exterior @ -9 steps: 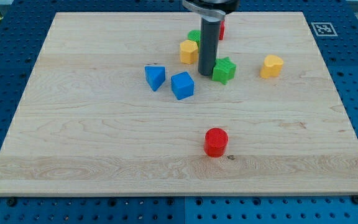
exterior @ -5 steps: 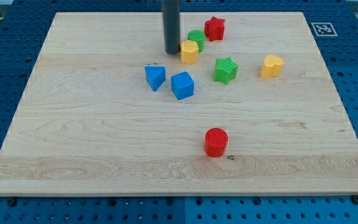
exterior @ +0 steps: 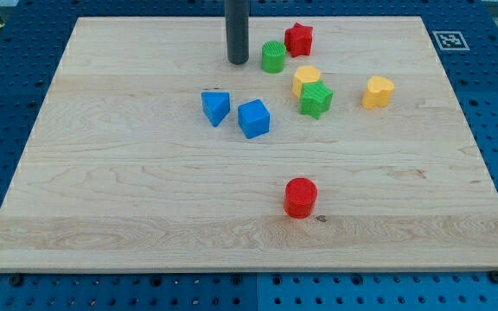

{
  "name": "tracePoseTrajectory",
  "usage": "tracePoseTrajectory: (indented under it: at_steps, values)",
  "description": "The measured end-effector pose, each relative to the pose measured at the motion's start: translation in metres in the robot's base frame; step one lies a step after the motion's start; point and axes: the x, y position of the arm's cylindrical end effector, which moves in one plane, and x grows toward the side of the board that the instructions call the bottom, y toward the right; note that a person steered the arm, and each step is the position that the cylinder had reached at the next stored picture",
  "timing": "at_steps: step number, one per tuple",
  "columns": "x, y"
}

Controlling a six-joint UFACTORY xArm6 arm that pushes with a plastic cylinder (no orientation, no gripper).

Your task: Place the yellow hexagon to the top left of yellow heart

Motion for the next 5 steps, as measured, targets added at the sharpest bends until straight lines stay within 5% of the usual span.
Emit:
tracePoseTrajectory:
  at_steps: [2,5]
  values:
    - [0.001,0.087]
    - [0.033,0.051]
